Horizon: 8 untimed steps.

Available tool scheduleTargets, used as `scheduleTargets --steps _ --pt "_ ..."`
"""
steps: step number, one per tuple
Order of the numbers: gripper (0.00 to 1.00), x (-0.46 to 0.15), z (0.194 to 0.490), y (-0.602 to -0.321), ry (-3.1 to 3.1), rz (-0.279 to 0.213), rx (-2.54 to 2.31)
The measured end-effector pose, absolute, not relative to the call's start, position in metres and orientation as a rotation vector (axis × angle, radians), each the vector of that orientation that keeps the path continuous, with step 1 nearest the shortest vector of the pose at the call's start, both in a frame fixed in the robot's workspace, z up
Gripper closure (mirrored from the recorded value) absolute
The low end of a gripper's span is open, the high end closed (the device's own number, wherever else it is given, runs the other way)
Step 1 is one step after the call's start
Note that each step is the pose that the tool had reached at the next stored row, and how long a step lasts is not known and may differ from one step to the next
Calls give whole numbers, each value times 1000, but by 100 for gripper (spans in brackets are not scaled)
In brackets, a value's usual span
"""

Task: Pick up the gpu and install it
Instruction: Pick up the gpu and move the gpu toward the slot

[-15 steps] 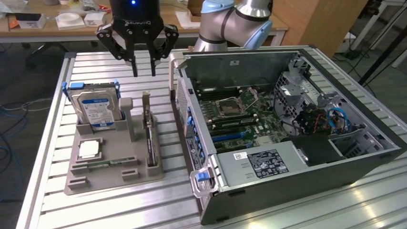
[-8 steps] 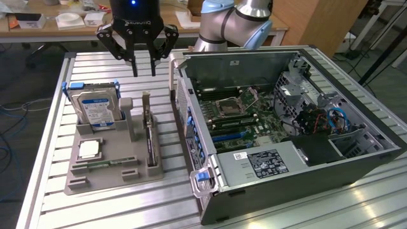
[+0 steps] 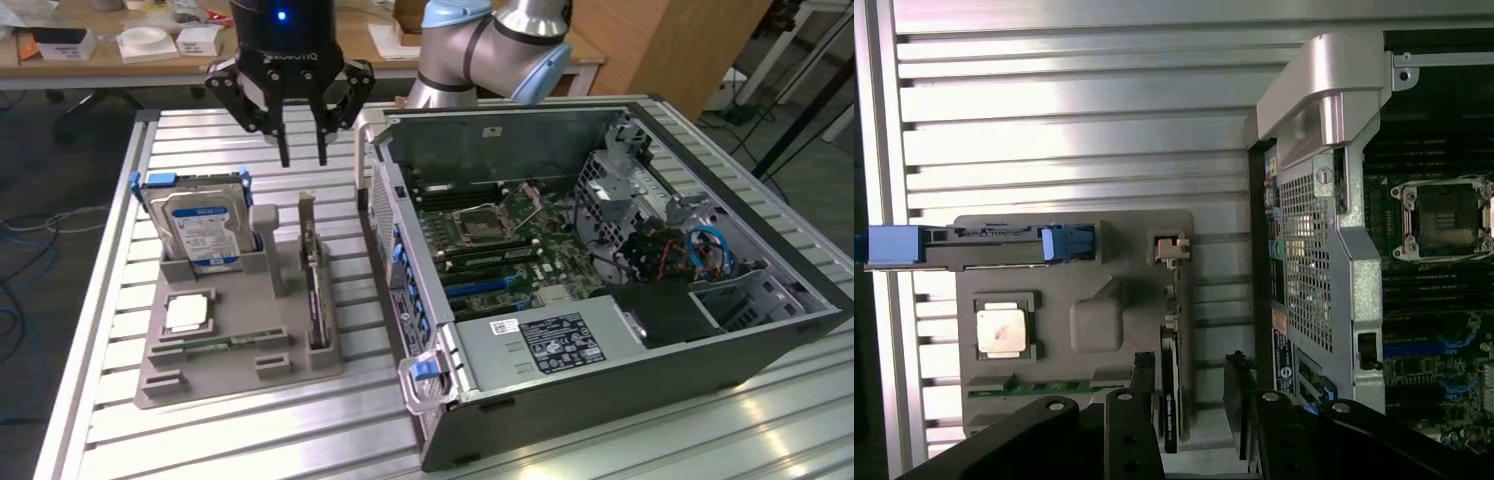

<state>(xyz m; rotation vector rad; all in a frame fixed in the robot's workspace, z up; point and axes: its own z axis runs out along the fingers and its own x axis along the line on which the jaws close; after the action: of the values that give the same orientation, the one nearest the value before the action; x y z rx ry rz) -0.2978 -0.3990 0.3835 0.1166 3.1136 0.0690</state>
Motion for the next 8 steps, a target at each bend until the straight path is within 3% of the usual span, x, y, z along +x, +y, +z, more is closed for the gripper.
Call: scheduleTargets --steps 8 --pt "59 -298 374 -400 3114 69 116"
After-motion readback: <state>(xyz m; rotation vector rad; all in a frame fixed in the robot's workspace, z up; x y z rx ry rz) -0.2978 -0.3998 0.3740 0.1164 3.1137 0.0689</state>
